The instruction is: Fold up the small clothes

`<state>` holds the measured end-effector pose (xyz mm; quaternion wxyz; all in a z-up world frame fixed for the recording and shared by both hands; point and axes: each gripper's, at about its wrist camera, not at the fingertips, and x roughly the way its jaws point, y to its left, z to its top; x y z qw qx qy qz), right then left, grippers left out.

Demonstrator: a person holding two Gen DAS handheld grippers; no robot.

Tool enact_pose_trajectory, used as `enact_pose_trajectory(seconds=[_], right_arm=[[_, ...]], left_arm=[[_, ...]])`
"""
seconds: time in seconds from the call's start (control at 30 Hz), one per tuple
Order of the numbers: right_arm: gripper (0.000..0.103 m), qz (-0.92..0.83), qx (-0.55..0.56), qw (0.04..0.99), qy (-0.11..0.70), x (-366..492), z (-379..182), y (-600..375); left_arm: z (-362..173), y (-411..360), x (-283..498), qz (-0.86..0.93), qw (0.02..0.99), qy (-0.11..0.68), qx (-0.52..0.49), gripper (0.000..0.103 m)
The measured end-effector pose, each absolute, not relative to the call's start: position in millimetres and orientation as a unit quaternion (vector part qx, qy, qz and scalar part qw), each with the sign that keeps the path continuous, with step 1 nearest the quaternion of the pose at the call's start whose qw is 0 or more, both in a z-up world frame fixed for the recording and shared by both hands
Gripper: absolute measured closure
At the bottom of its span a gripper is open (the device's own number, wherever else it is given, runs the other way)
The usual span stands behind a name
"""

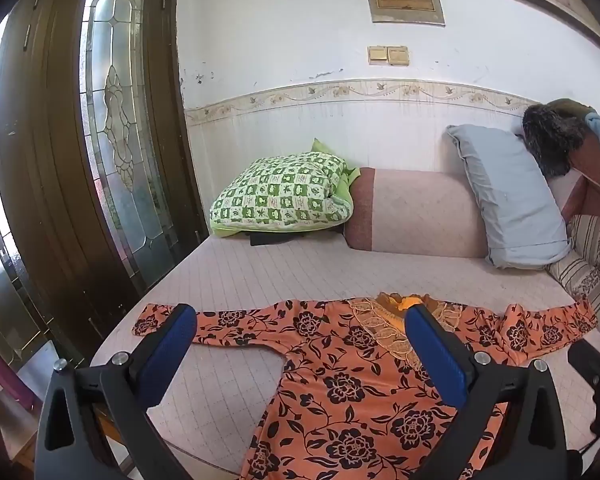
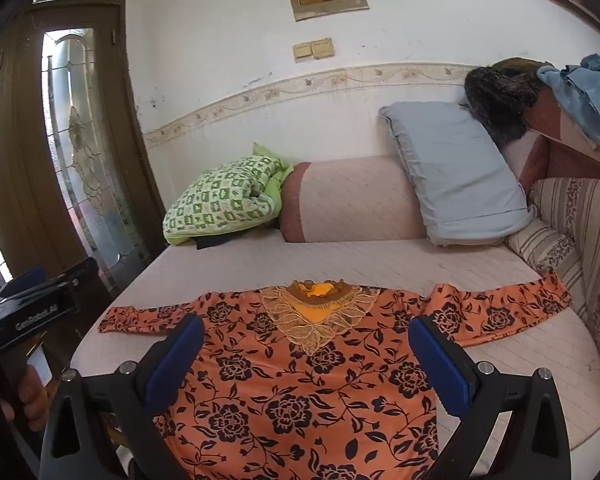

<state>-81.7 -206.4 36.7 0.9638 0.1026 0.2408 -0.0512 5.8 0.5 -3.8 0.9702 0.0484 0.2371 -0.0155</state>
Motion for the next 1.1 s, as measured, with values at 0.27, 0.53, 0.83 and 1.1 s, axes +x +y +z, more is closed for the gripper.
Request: enact_pose_trajectory(seconds=[0.27,0.53,0.83,1.1], right_arm=[[0.0,-0.094,0.087,0.947,0.295,-59.2,34.9,-215.2],[0.0,-0.12,0.044,0.937,0.324,-46.6,34.3,-205.6],[0.0,-0.124,0.03,0.939,0.319,-49.7,39.8,-202.8],[0.0,-0.128,0.025,0.939,0.319,-48.5,41.3,-202.7]], left_arm=[[-7.9,-13.2,5.0,-0.023,0.967,0.246,0.062,0.0],[-9.1,-22.5,2.0,-0.031,0.966,0.247,0.075,0.0],[-10.7,-29.7,-0.9,-0.039,0.965,0.246,0.085,0.0],[-14.2,-30.6,-0.2,-0.043,0.963,0.25,0.09,0.0]])
